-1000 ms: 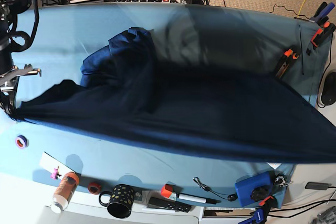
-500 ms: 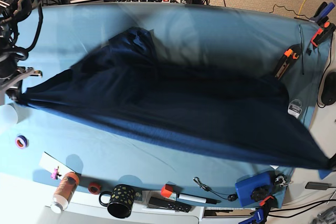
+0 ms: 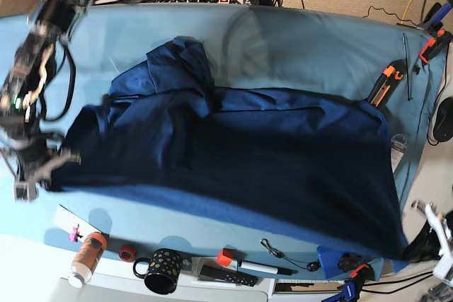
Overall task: Layout the t-shirt on the table in an organized manner, then fold the t-shirt properly
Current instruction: 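Lower the shirt onto the table with both grippers, keeping it stretched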
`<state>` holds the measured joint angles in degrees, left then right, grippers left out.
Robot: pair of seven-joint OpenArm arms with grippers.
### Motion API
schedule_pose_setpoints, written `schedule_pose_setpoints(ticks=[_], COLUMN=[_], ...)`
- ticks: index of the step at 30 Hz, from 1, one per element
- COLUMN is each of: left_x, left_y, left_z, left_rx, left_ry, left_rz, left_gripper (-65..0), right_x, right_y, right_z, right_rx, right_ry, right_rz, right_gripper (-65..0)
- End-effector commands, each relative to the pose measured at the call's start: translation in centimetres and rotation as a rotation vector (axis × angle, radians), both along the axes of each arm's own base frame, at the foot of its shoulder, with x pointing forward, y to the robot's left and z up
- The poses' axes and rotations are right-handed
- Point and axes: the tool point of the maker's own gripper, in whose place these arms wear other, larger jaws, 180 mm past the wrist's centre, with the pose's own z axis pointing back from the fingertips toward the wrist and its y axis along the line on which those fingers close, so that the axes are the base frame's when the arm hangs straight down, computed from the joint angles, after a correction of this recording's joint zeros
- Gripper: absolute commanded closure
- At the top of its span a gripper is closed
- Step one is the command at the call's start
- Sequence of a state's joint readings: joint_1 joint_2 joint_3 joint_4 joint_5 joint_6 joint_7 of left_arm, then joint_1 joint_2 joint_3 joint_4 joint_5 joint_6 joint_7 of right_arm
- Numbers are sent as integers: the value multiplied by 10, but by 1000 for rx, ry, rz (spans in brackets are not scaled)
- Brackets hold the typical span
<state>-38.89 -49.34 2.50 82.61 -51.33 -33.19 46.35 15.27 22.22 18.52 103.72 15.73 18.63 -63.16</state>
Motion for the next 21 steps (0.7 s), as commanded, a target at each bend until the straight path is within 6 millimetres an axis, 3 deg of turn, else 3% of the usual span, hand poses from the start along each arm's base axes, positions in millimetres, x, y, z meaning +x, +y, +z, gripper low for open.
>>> schedule_pose_setpoints(ticks=[1, 6, 10, 14, 17, 21], left_x=[9, 38, 45, 42, 42, 43], left_y=[6, 13, 18, 20, 21, 19], left_z=[35, 81, 134, 176, 175, 140], left_rx=[-32, -132, -165, -170, -158, -160], left_ry=[-90, -176, -272, -352, -337, -241], left_rz=[16, 55, 63, 62, 67, 65], left_gripper=[0, 0, 0, 0, 0, 0], right_x=[13, 54, 75, 82, 83, 81], right_y=[-10, -27, -32, -31, -25, -11], right_z=[27, 61, 113, 165, 170, 136], right_rx=[-10, 79, 114, 122, 155, 186], right_ry=[-78, -171, -288, -404, -406, -306], right_rz=[-16, -47, -46, -34, -8, 55], right_gripper=[0, 0, 0, 0, 0, 0])
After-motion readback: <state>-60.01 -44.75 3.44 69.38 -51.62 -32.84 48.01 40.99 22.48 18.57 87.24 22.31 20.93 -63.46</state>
